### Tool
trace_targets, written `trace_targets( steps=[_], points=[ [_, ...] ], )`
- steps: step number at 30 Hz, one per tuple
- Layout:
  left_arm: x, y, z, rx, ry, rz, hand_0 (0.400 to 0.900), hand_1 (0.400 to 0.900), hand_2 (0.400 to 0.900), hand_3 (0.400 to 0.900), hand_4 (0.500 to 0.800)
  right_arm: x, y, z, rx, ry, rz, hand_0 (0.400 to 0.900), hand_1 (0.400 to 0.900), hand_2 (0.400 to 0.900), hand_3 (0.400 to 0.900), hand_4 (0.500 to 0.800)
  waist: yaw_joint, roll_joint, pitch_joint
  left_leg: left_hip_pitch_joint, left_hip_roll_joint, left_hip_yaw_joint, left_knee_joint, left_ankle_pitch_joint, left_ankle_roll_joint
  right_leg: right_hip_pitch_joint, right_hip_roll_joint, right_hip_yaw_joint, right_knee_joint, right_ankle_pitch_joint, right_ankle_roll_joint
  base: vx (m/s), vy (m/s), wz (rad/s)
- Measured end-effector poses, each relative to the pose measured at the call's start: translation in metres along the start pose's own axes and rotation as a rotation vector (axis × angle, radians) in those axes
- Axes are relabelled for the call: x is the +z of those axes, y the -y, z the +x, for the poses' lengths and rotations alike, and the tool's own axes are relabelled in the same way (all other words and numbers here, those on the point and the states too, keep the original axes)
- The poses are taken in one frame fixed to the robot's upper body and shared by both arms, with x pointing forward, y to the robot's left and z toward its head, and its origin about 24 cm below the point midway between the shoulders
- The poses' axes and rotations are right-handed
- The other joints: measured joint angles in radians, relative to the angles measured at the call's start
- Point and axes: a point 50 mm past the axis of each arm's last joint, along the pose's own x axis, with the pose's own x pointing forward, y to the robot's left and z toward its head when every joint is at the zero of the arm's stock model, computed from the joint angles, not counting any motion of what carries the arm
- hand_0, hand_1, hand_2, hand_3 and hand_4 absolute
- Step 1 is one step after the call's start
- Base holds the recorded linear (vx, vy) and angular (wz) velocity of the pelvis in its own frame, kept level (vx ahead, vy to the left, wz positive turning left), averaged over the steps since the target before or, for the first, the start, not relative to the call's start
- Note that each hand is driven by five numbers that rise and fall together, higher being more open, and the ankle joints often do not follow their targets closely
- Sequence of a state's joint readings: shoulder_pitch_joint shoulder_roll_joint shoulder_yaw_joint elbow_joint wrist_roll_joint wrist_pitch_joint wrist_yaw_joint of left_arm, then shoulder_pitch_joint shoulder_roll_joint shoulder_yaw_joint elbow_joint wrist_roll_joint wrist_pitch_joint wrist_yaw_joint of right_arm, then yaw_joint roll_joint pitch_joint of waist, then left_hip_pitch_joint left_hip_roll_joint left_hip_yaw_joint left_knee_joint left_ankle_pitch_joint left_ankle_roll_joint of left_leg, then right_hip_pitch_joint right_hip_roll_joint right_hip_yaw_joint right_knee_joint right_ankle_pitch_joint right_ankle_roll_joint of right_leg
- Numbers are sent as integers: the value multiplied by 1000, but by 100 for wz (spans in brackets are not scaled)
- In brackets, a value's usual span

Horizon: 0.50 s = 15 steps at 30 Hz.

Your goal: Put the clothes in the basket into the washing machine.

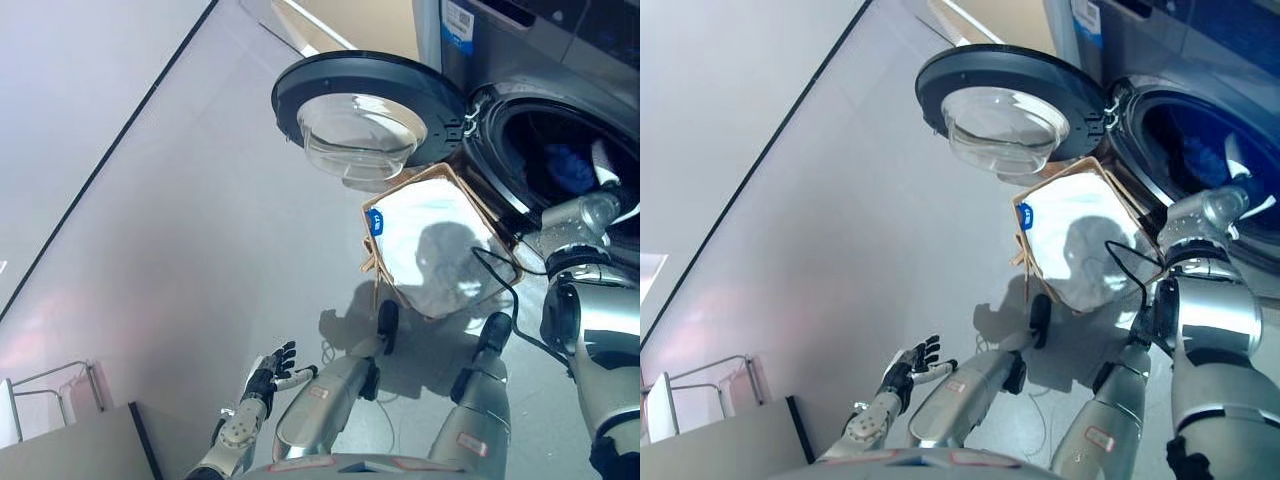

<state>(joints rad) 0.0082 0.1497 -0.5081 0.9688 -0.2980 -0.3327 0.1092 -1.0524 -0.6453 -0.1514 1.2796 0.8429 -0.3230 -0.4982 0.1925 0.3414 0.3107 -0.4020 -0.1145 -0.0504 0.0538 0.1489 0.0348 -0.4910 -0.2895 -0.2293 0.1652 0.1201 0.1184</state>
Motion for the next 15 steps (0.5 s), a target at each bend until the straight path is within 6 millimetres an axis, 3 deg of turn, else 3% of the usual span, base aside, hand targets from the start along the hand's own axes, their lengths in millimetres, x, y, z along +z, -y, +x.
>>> trace_targets(
  steps=[1,2,3,9,15],
  points=[
    [-1,0,0,0,-3,-5,900,900,900,900,800,5,-5,-1,10,18,20,400,400,400,400,500,0,0,0,4,2,0,-4,0,0,3,1,0,-1,0,0,34,-16,3],
    [-2,0,-1,1,-8,-9,900,900,900,900,800,8,-8,-1,10,26,33,490,490,490,490,554,0,0,0,12,3,-1,-12,1,-2,8,3,-1,-3,0,0,36,-19,1],
    [-4,0,-2,2,-12,-14,900,900,900,900,800,8,-8,-1,0,21,42,900,900,900,900,800,1,1,-1,15,4,-1,-13,-1,-5,11,5,-1,-6,0,0,37,-19,0],
    [-7,-1,-4,8,-21,-31,900,900,900,900,800,2,-15,-7,13,13,61,900,900,900,900,800,-7,2,-2,27,10,-1,-27,4,-4,23,10,-4,-19,0,0,22,-31,0],
    [-12,-2,-5,12,-44,-37,900,900,900,900,800,-10,-11,-9,-1,-26,60,900,900,900,900,800,-10,2,-2,69,20,-1,-53,4,-7,67,23,-10,-52,3,0,23,-32,-4]
  ],
)
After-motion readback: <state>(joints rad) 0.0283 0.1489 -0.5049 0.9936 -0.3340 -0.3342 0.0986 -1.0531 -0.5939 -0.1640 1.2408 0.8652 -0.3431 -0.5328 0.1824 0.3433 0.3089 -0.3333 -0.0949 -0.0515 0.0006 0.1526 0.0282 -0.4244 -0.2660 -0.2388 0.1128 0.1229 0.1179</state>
